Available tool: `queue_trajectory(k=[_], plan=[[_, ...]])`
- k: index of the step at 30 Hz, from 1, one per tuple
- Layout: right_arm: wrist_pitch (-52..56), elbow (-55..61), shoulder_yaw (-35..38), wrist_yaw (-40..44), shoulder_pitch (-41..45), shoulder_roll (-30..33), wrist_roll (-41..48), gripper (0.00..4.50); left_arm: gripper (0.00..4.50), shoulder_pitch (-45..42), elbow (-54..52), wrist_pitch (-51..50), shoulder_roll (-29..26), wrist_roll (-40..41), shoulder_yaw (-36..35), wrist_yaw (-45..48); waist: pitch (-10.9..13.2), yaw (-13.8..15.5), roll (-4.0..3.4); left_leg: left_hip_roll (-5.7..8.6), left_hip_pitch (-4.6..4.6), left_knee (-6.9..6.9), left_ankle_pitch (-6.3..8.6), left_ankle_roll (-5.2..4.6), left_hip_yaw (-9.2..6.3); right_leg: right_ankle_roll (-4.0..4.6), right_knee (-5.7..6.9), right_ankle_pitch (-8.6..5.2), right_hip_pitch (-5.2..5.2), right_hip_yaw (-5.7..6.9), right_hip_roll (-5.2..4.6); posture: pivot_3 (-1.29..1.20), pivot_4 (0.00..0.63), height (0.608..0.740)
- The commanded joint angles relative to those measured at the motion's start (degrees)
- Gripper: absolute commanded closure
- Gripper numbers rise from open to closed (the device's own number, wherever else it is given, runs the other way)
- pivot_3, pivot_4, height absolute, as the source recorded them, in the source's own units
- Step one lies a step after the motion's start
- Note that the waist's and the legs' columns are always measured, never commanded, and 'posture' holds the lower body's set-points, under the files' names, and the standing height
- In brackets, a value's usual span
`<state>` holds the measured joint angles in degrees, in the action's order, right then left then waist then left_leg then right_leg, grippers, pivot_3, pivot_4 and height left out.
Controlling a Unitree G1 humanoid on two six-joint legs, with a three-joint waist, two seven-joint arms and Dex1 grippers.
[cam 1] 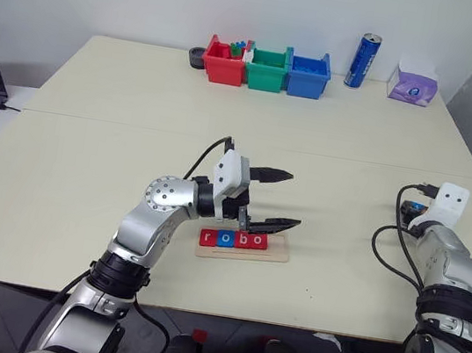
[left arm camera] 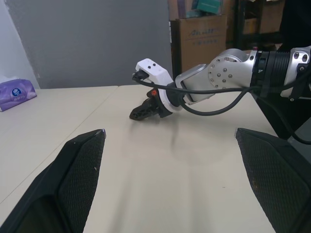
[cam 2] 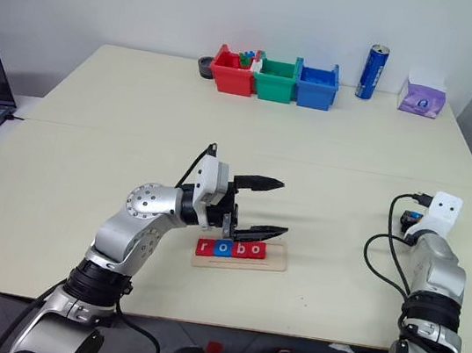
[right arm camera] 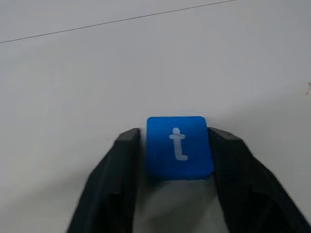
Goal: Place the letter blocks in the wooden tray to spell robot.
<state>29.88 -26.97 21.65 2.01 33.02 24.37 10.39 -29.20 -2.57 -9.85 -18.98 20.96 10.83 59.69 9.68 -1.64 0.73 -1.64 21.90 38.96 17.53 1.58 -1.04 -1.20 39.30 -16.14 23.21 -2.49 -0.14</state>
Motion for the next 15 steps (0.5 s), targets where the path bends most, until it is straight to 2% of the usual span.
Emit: queue_trajectory(k=[1,5,10,15], plan=[[1.7,3.4,0.1,-0.9,-1.8,-0.7,0.5,3.03,0.00,-1.2,-0.6,0.9,-0.2,0.0,-0.3,0.4,0.0,0.0,0.00,0.00,0.00,0.00,0.00,0.00,0.00,0.00,0.00,0.00,0.00,0.00,0.00,0.00,0.150,0.740],[5.8,11.3,-2.5,0.8,-5.2,-1.1,0.5,3.03,0.00,-0.7,-1.4,0.6,-0.9,0.5,-0.5,1.0,0.0,0.0,-0.01,0.00,-0.01,-0.01,0.00,0.00,-0.01,0.00,0.00,0.00,0.00,0.01,0.02,0.00,0.150,0.740],[19.5,34.9,-7.7,4.8,-14.6,-2.3,4.7,3.03,0.00,3.4,-5.0,-0.2,-6.1,3.2,-2.4,4.8,-0.1,-0.3,-0.10,-0.07,-0.01,-0.12,0.00,0.00,-0.08,0.01,-0.07,-0.01,0.02,0.02,0.09,0.00,0.150,0.740],[34.9,55.0,-11.1,1.5,-20.6,-8.9,9.0,3.03,0.00,7.6,-8.7,-0.7,-10.3,4.8,-3.8,6.6,-0.1,-0.3,-0.12,-0.14,-0.01,-0.13,0.01,-0.01,-0.18,0.03,-0.01,-0.02,0.04,0.09,0.14,0.00,0.150,0.740]])
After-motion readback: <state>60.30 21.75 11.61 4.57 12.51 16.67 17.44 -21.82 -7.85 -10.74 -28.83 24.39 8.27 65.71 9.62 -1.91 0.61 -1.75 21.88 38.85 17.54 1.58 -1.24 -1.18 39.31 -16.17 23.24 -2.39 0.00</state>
